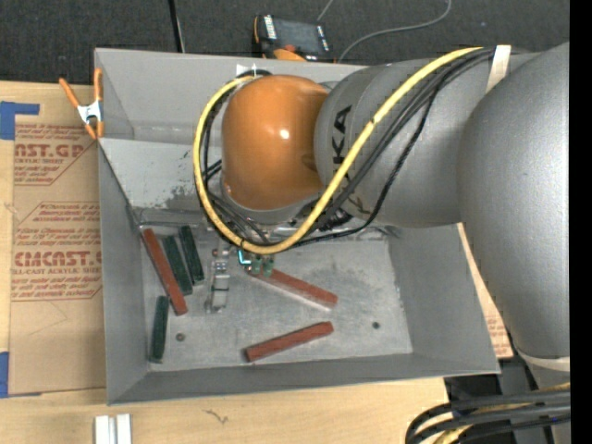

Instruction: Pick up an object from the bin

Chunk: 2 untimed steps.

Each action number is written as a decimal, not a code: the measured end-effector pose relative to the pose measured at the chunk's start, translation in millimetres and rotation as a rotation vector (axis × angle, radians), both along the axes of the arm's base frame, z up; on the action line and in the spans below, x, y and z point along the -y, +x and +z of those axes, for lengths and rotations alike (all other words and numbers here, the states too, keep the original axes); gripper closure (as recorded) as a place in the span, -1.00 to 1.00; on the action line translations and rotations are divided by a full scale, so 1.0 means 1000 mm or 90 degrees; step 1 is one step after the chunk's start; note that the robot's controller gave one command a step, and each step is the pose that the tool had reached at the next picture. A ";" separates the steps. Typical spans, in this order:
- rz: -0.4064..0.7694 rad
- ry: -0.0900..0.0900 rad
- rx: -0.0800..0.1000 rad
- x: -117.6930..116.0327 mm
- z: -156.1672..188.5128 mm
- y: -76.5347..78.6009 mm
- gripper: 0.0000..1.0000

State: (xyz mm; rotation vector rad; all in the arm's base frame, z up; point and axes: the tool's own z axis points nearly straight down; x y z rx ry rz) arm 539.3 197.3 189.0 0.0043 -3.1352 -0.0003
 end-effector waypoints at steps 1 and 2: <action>0.057 -0.001 0.000 0.087 -0.062 -0.002 -1.00; 0.177 0.001 0.007 0.128 -0.119 -0.051 -1.00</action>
Offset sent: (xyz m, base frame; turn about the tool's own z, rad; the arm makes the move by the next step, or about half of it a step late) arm -0.0012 -0.0826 -0.0580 -0.0946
